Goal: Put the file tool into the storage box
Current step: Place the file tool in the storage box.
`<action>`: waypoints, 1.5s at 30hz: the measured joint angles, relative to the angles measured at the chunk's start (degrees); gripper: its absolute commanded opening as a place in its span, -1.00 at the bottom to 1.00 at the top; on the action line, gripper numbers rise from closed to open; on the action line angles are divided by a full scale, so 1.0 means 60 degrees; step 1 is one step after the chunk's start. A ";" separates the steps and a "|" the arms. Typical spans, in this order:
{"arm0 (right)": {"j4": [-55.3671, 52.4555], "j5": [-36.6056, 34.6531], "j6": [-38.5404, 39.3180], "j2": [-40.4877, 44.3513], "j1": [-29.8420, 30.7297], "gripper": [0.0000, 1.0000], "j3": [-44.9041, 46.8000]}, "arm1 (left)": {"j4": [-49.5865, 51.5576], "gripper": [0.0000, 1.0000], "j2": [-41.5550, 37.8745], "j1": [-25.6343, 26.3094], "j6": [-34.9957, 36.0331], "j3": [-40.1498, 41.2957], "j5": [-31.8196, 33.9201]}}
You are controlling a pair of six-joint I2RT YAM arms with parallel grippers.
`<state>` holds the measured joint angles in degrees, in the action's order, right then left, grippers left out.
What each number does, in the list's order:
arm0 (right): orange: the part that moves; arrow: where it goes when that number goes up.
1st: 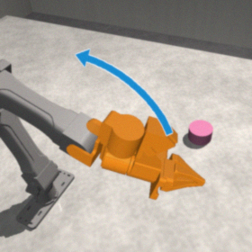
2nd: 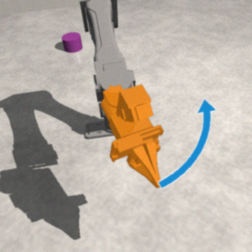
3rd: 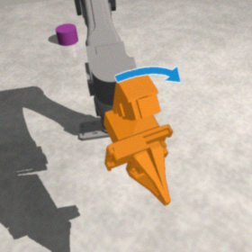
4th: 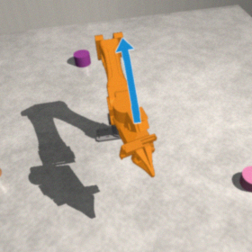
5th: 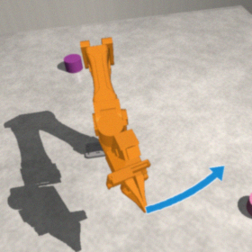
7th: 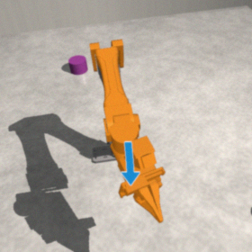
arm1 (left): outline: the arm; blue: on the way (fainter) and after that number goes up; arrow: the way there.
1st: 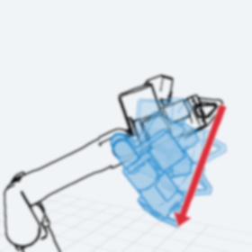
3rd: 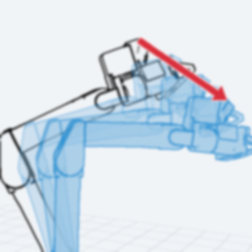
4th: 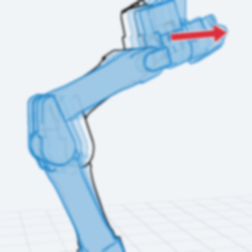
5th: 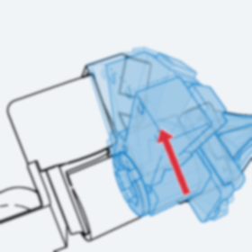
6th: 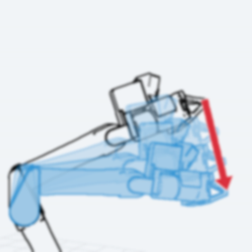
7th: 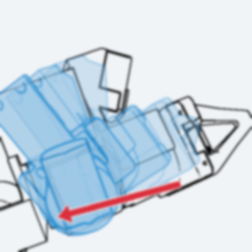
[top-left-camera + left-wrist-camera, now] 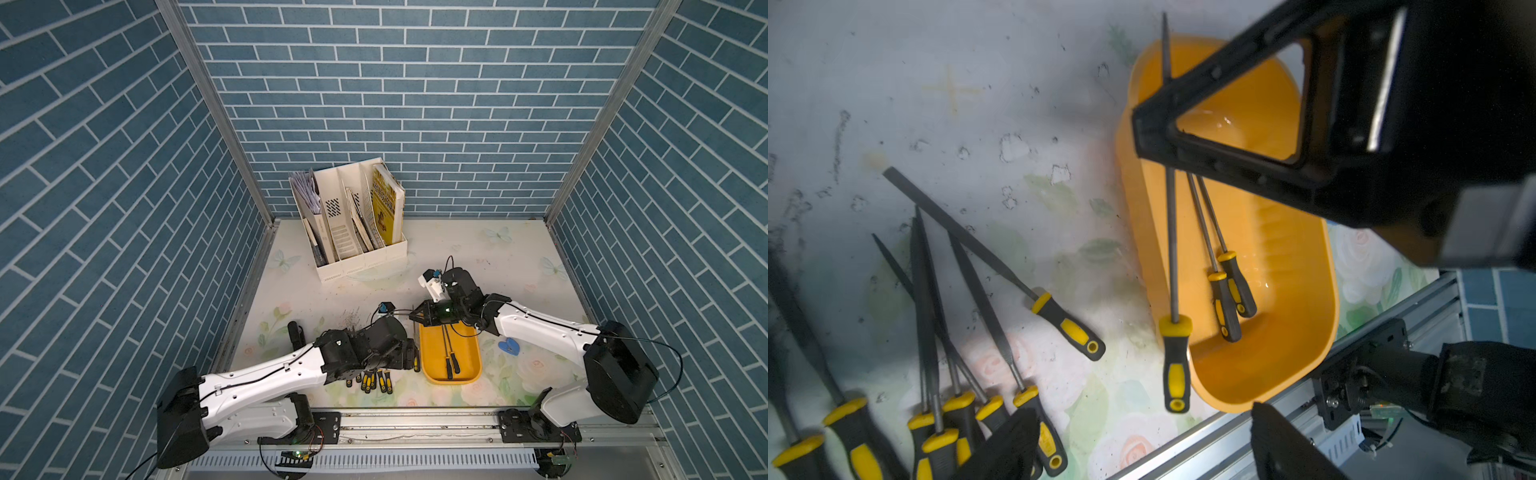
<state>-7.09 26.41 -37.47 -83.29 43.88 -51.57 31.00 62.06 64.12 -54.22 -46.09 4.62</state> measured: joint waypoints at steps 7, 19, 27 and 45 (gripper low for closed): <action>-0.1468 -0.0382 0.0965 0.0805 -0.1555 -1.00 -0.0124 | 0.0943 0.78 -0.1519 -0.0004 -0.0477 -0.0095 0.0885; -0.1504 -0.0390 0.1315 0.0113 -0.1687 -1.00 0.0299 | 0.1982 0.75 -0.2659 -0.0011 -0.1563 0.1093 0.1377; -0.0984 -0.0244 0.1286 -0.0459 -0.1472 -1.00 0.1031 | 0.2488 0.72 -0.2167 -0.0015 -0.2371 0.1235 0.1716; -0.1009 -0.0342 0.1056 -0.0229 -0.1381 -0.11 0.1158 | 0.3155 0.37 -0.0812 -0.0295 -0.3333 0.1690 0.1730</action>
<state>-13.15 24.36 -31.14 -84.66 35.59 -44.62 49.93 57.19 62.35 -74.22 -35.94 15.00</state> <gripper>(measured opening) 0.443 0.730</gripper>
